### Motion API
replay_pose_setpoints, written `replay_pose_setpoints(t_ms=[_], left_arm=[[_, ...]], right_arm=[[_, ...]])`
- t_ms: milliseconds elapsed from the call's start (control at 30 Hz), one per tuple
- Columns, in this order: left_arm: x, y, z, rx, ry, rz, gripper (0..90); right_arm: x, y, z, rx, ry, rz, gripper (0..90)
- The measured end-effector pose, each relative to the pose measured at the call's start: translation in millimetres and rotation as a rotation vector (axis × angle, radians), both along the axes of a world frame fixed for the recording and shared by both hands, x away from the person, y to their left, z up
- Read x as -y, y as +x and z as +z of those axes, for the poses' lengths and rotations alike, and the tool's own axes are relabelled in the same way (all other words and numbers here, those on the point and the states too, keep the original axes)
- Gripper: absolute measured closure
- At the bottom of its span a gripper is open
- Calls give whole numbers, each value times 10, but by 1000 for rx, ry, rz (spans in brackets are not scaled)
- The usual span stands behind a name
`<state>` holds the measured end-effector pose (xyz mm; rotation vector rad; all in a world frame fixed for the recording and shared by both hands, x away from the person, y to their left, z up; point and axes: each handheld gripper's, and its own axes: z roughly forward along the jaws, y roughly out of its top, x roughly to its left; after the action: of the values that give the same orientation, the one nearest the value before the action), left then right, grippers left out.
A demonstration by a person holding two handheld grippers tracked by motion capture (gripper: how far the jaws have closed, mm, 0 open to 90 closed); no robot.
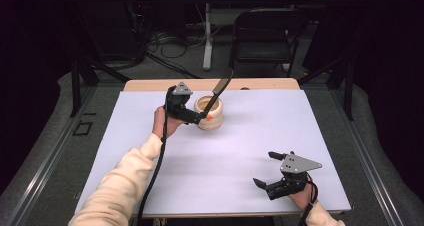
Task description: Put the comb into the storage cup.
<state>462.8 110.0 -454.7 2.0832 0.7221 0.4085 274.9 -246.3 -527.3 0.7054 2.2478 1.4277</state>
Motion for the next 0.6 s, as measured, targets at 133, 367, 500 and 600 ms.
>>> replay_pose_setpoints(t_ms=[133, 367, 500, 600], left_arm=[[-83, -84, 39, 8, 20, 8, 3], [-258, -231, 39, 11, 23, 39, 3], [-347, -325, 47, 13, 26, 50, 2], [-406, -404, 53, 19, 23, 63, 2]], right_arm=[[0, 3, 0, 0, 0, -3, 0], [2, 2, -1, 0, 0, -2, 0], [1, 2, -1, -2, 1, -4, 0], [0, 2, 0, -2, 0, -4, 0]])
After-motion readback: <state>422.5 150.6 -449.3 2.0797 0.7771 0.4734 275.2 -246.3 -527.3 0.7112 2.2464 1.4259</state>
